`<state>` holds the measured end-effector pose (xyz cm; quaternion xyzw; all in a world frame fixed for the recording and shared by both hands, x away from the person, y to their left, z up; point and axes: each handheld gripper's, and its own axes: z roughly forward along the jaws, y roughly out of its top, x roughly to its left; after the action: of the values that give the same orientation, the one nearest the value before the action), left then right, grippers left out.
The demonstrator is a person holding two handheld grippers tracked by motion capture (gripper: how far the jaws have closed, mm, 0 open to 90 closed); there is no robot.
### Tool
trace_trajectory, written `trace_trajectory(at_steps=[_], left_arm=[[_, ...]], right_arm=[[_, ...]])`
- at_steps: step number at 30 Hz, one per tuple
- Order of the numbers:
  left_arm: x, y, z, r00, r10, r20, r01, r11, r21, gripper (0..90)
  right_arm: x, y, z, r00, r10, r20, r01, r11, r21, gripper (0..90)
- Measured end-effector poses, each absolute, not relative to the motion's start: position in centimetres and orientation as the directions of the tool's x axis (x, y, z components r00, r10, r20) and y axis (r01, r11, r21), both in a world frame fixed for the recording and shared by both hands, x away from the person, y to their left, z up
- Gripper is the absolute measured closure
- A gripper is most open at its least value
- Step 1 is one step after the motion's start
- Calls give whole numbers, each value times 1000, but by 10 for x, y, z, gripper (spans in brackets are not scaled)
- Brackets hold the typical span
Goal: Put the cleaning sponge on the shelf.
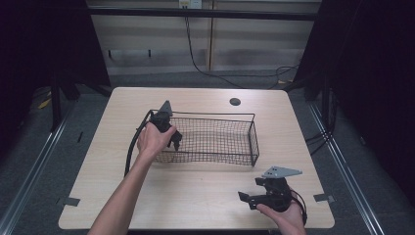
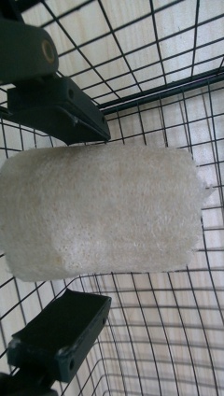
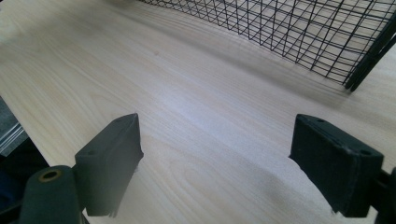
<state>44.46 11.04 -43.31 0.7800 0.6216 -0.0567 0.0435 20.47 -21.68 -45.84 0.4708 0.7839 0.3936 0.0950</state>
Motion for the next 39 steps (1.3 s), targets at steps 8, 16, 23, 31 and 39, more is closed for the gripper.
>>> trace_trajectory(at_steps=[8,16,23,31,39], left_arm=[[442,117,-424,251,953,-172,967,-254,6,173],[439,120,-415,277,937,-213,961,-271,57,173],[430,129,-397,365,891,-271,928,-323,186,173],[417,143,-379,438,849,-296,888,-356,292,173],[403,154,-375,503,806,-314,839,-367,402,213]], right_arm=[[205,-217,-458,-542,811,221,660,247,710,158],[205,-217,-458,-541,812,219,659,248,710,158],[205,-218,-458,-538,814,218,659,245,711,158],[205,-217,-458,-535,815,224,663,241,709,158],[205,-217,-459,-538,814,220,661,246,709,158]])
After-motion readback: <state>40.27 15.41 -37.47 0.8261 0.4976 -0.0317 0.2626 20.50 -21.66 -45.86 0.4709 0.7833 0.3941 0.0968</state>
